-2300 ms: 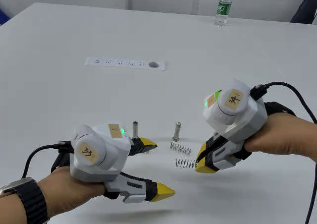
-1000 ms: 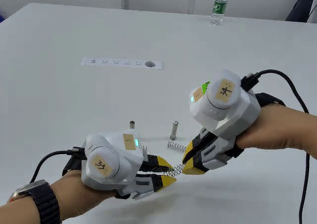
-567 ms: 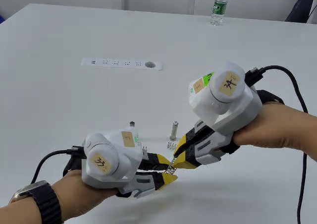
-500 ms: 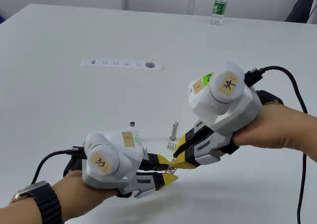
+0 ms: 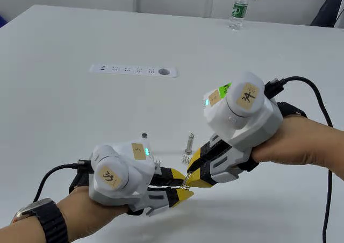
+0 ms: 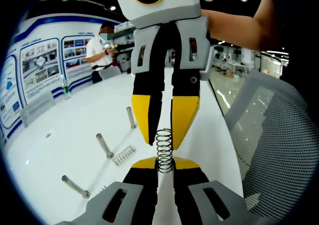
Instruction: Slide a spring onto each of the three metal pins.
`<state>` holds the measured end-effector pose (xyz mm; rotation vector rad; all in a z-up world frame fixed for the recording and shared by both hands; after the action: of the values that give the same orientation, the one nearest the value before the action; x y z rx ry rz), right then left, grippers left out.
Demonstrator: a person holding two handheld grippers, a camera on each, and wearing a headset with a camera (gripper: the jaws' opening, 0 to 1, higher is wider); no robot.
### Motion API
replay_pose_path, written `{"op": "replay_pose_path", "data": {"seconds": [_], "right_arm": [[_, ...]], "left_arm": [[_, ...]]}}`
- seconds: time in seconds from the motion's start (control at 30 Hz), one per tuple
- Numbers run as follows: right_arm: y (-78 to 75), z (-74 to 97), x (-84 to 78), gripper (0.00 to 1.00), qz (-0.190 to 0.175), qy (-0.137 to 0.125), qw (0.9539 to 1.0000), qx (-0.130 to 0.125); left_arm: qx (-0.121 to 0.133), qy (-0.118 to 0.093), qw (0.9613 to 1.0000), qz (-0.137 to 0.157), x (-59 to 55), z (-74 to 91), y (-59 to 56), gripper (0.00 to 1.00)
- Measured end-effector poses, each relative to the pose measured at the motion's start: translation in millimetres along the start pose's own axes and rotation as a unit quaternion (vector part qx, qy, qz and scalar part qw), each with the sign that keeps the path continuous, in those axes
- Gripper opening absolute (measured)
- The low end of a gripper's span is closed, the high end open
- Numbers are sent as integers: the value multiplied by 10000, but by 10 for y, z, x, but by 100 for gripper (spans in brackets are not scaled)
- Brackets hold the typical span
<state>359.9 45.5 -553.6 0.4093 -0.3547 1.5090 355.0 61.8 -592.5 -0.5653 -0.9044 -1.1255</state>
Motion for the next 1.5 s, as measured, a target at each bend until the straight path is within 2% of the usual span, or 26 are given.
{"op": "replay_pose_path", "data": {"seconds": [0.5, 0.63, 0.77, 0.87, 1.13, 1.5], "right_arm": [[-2, -16, -13, 12, -24, 46, 10000, -7], [-12, -10, -12, 12, -34, 82, 10000, -14], [-22, -1, -10, 12, -44, 109, 9999, -14], [-37, 14, -17, 12, -60, 120, 9999, -31], [-128, 131, -123, 12, -185, 191, 9995, -157], [-331, 372, -328, 12, -443, 292, 9977, -430]], "left_arm": [[-26, -49, 9999, 138, 18, -2, 1, 10], [21, -62, 10000, -19, 32, -11, 10, 11], [20, -83, 10000, -18, 45, -14, 14, 19], [26, -84, 10000, -20, 39, -6, 21, 20], [100, -128, 9998, 114, 12, 108, 71, 29], [377, -231, 9982, 413, -78, 340, 191, 40]]}}
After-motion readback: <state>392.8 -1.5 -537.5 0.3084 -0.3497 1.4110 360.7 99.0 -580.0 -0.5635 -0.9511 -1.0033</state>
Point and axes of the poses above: the centre of the closed fingertips' face, and the gripper's own axes: z roughly backward along the fingers, y roughly to its left, x roughly out of its top, the point moved 3 cm from there along z, roughly backward along the fingers, and after that the axes turned 6 degrees about y, right-handed, at the moved point
